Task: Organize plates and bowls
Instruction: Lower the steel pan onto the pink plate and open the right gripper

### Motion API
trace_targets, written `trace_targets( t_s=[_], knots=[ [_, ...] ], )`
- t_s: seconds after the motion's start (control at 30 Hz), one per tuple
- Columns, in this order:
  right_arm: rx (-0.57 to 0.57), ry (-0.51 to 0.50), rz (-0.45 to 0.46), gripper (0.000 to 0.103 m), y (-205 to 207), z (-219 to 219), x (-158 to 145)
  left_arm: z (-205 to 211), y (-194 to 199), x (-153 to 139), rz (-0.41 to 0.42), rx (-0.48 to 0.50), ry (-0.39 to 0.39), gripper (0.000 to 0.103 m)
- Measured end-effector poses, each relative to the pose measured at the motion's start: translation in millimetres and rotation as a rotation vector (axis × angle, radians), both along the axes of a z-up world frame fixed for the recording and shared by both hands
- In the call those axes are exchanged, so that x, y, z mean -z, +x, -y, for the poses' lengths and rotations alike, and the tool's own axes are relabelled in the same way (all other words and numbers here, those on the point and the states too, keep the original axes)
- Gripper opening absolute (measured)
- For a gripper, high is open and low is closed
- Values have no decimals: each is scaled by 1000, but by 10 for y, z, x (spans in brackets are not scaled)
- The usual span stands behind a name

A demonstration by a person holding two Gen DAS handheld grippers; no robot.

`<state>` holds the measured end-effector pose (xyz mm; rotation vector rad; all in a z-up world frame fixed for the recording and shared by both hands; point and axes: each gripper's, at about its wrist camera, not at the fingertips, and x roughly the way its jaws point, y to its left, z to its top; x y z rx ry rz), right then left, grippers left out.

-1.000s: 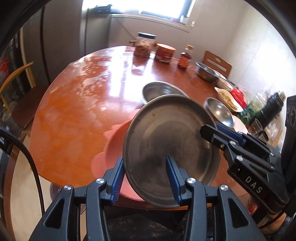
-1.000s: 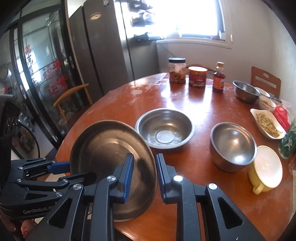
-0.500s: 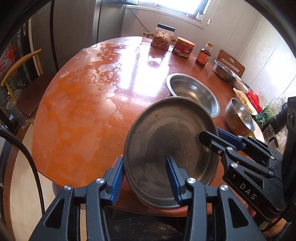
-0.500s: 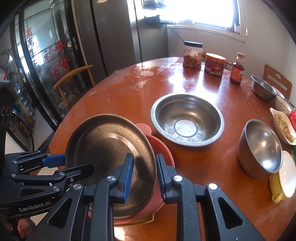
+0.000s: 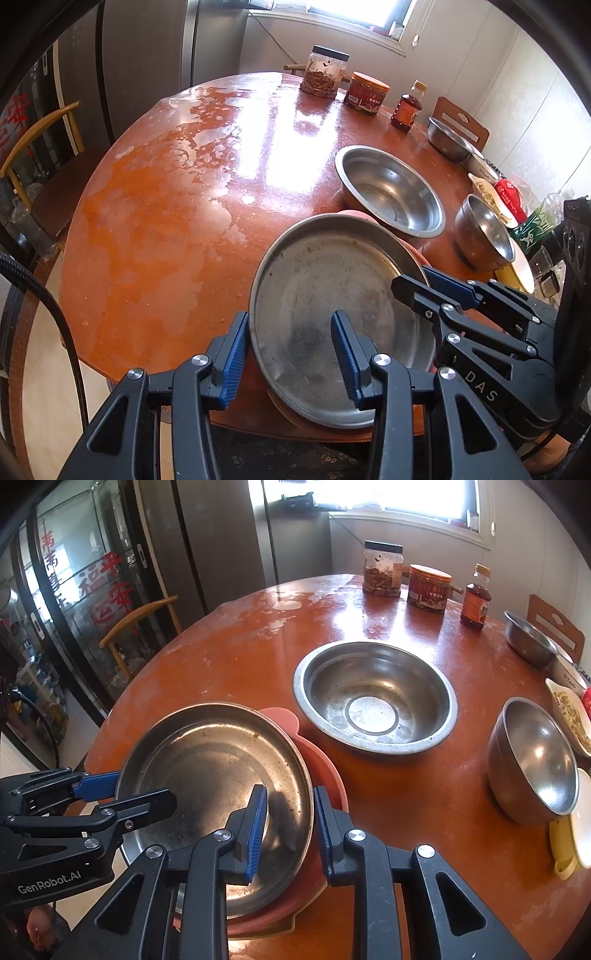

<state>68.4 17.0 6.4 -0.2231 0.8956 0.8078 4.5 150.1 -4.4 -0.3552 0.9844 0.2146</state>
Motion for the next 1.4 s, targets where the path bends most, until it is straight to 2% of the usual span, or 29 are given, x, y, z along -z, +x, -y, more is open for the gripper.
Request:
trace_targets(
  t_s=[0.33,0.57,0.67,0.8,0.9,0.97,1.03,1.13,1.2,1.4],
  knots=[
    [21,-8,30,26,1,28,-11,-47,-18,-49,17,-12,-5,45],
    [49,51,-2,26,44,163,-80,-78,-44,-152,50,-27,1,45],
    [81,81,-5,36,70,263,-132,-66,-36,-184,56,-25,6,45],
    [124,121,-13,37,132,410,-195,-26,-12,-232,65,-18,9,45],
    [163,156,-37,53,179,523,-214,5,38,-288,72,-11,15,45],
    [191,180,-40,62,211,591,-234,17,71,-331,82,-7,27,50],
    [211,187,-43,66,246,634,-242,43,119,-383,93,-2,47,60],
    [233,196,-62,76,317,666,-225,75,220,-451,114,20,72,63],
    [251,194,-68,77,365,661,-212,78,313,-479,128,38,79,64],
    [306,254,-138,78,552,671,-135,-38,694,-429,80,63,63,64]
  ],
)
